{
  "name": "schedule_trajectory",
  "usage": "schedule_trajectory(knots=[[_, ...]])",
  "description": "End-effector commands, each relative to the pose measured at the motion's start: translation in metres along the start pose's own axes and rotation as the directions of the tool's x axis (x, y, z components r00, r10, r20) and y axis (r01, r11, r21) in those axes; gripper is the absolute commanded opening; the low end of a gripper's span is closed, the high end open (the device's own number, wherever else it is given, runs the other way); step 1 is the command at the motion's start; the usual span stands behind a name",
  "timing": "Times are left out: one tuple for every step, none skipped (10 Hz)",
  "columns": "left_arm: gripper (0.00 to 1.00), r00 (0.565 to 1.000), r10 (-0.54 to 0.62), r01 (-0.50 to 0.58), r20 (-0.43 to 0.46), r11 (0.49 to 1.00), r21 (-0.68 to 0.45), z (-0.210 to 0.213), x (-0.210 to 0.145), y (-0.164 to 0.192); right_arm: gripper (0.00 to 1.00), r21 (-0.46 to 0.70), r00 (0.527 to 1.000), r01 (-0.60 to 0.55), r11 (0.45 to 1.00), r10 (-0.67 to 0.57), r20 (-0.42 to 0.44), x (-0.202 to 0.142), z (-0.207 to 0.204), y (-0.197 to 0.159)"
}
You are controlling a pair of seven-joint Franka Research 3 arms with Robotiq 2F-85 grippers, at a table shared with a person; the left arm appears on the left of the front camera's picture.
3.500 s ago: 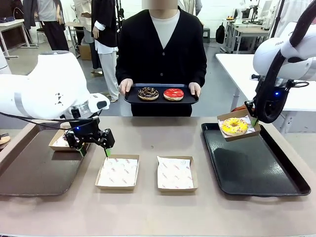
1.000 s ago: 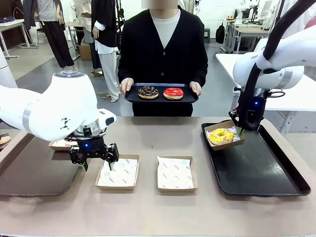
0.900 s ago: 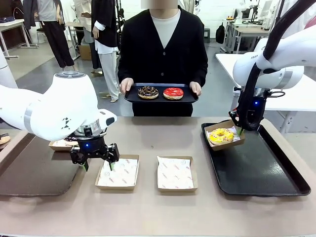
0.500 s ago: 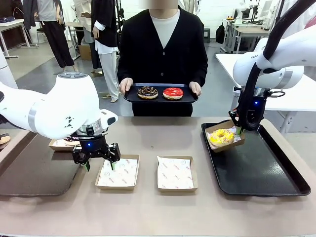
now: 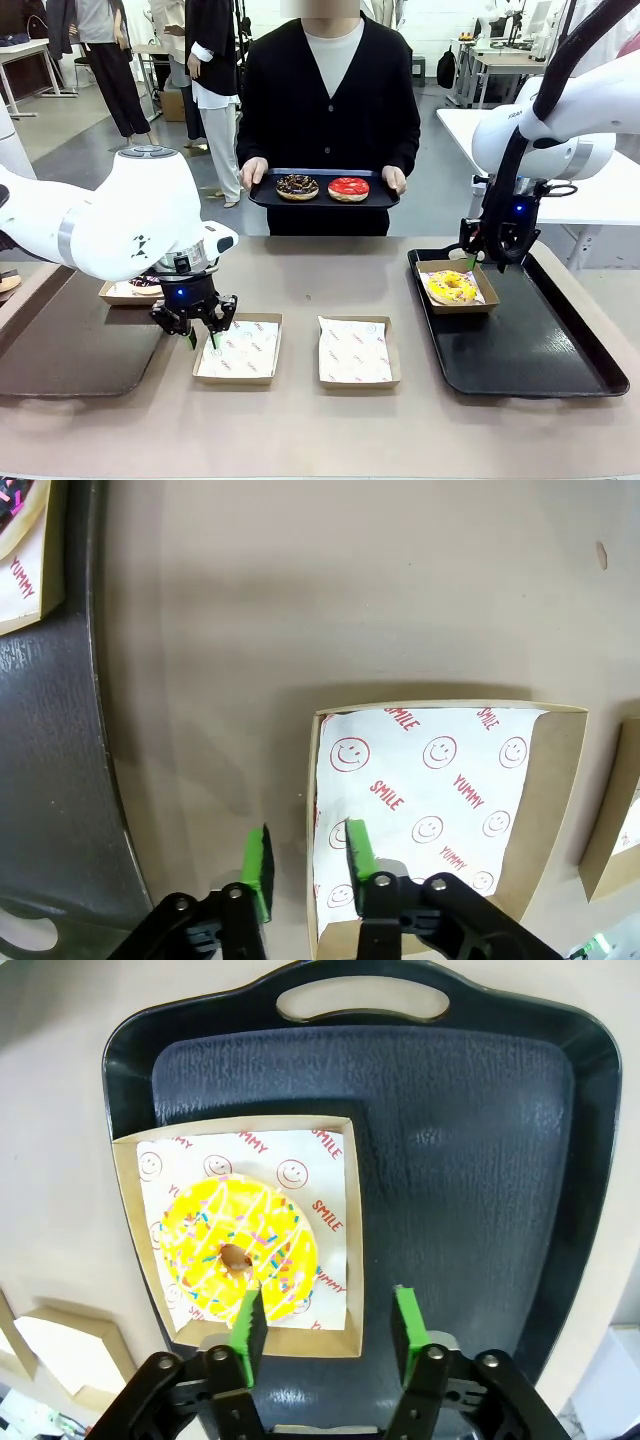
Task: Individually package the donuts and arrange them on the tray.
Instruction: Place the picked Paper togo box on the Handle tray while simultaneously picking up another Paper togo box from the table with the other hand.
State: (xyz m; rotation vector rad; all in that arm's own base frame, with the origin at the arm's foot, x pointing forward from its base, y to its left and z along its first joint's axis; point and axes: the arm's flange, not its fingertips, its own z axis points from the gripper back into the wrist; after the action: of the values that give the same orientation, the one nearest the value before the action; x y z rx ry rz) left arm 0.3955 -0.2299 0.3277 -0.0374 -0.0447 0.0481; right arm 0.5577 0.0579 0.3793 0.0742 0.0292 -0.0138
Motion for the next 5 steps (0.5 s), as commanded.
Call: schedule_trajectory(knots=[[0.00,1.000,0.009,-0.009,0.023,1.000,0.019,0.0013,0.0018,-0.0027,1.00,0.028,1.000,-0.013,1.000,0.013,0.003,0.0022,0.0006,-0.0024],[0.00,1.000,0.009,-0.010,0.022,1.000,0.020,0.0020,0.0016,-0.0022,1.00,0.031,1.000,-0.013,0.999,0.013,0.006,0.0011,0.0017,-0.0029],[0.00,1.000,0.010,-0.010,0.022,1.000,0.021,0.0026,0.0018,-0.0017,1.00,0.035,1.000,-0.012,0.999,0.012,0.009,0.0003,0.0027,-0.0035],[0.00,1.000,0.011,-0.011,0.021,1.000,0.021,0.0031,0.0025,-0.0016,1.00,0.038,1.000,-0.012,0.999,0.012,0.011,-0.0008,0.0030,-0.0040],[0.00,1.000,0.011,-0.011,0.021,1.000,0.021,0.0036,0.0029,-0.0014,1.00,0.043,1.000,-0.011,0.999,0.010,0.011,-0.0021,0.0037,-0.0054]])
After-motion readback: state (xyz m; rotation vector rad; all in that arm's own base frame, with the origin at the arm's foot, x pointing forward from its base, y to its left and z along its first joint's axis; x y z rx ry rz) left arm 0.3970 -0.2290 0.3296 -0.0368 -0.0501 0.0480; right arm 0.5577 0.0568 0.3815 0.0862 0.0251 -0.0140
